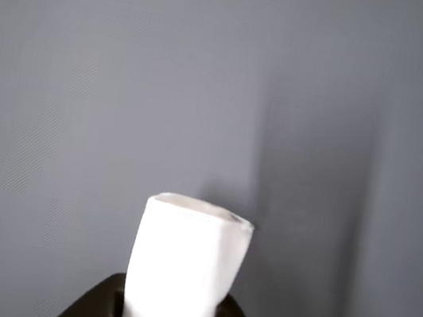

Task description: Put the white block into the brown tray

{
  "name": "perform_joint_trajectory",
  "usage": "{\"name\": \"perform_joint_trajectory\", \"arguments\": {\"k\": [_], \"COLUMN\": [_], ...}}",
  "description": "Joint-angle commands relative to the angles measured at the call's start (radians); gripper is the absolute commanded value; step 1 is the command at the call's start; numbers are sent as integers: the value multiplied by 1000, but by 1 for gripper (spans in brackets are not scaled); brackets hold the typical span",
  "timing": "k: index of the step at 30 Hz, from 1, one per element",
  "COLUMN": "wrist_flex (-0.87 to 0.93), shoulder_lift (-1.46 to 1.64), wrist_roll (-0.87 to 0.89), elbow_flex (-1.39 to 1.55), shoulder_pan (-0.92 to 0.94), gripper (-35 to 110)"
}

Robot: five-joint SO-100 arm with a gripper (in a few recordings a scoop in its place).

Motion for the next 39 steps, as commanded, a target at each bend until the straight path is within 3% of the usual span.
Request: {"name": "perform_joint_trajectory", "arguments": {"k": [1,7,16,31,39], "wrist_flex": [11,49,222,313,399], "shoulder_lift": [-20,-104,-394,-861,-1069], "wrist_roll": [5,-6,-172,-423,-423], "elbow_flex": [-101,-295,-692,-1126,-1476], "shoulder_pan": [71,273,538,719,795], "gripper": [8,8,1,0,0]}}
